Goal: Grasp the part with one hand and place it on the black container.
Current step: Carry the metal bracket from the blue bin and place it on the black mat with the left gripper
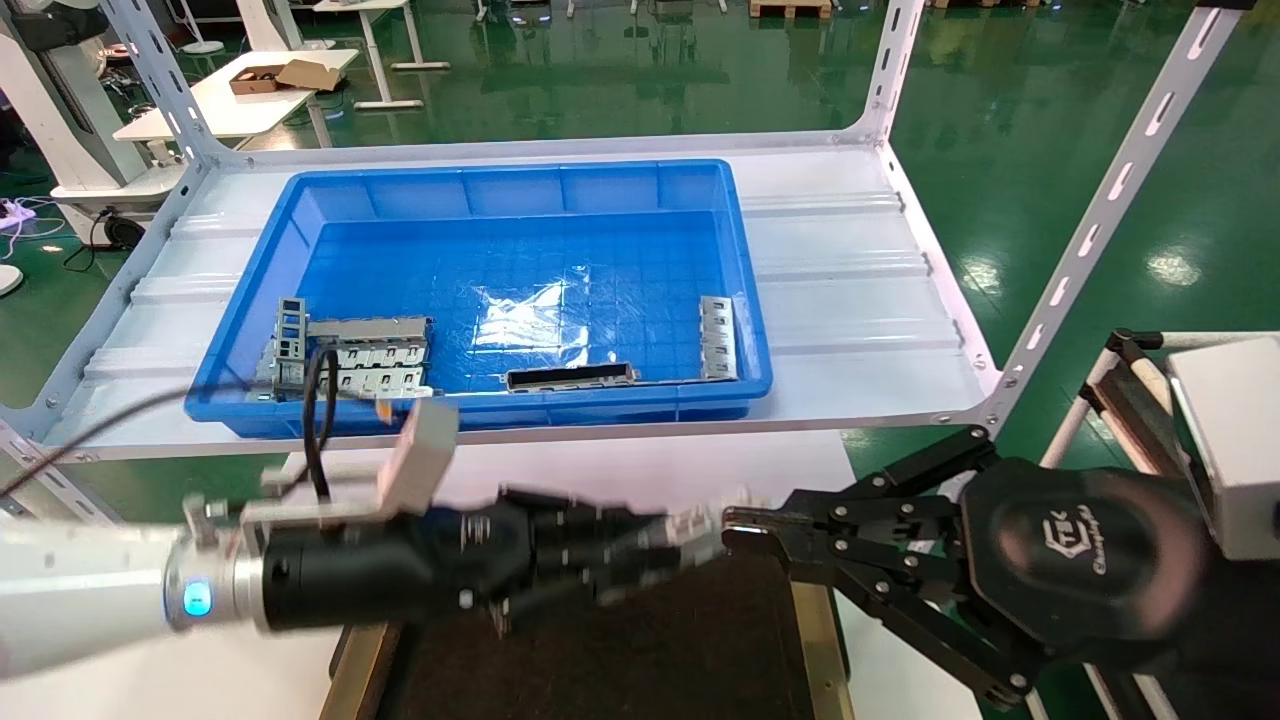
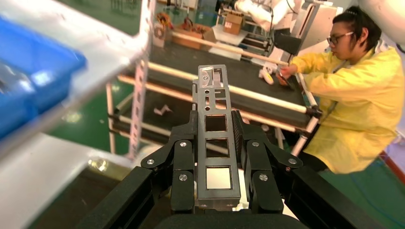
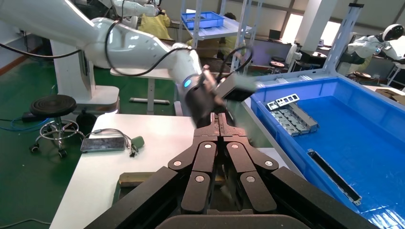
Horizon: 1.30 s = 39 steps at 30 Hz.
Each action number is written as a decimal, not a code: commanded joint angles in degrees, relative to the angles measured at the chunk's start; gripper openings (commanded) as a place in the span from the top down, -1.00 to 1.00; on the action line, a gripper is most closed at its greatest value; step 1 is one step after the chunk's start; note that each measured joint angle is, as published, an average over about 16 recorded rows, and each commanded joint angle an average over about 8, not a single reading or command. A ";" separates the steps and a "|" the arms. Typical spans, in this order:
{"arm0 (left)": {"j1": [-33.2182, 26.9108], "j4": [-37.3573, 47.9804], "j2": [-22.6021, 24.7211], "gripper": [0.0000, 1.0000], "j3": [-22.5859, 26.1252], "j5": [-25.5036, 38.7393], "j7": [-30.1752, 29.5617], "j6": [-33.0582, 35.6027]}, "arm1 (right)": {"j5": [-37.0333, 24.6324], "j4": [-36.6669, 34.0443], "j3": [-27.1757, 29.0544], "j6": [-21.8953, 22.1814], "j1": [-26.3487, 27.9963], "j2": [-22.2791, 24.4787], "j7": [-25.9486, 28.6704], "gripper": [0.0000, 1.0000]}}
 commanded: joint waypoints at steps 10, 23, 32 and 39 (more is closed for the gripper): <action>18.00 -16.37 -3.01 1.00 -0.66 -1.74 -6.86 -15.06 | 0.03 0.00 -0.04 0.02 0.01 0.02 -0.02 1.00; 35.01 -31.34 2.77 1.00 -2.61 -0.06 -12.16 -46.94 | 0.06 0.00 -0.09 0.04 0.02 0.04 -0.04 1.00; 37.61 -29.33 11.45 1.00 -2.94 1.45 -12.76 -62.55 | 0.08 0.00 -0.12 0.05 0.03 0.05 -0.06 1.00; 36.20 -24.66 17.86 1.00 -3.94 1.02 -10.49 -70.41 | 0.10 0.00 -0.14 0.06 0.03 0.06 -0.07 1.00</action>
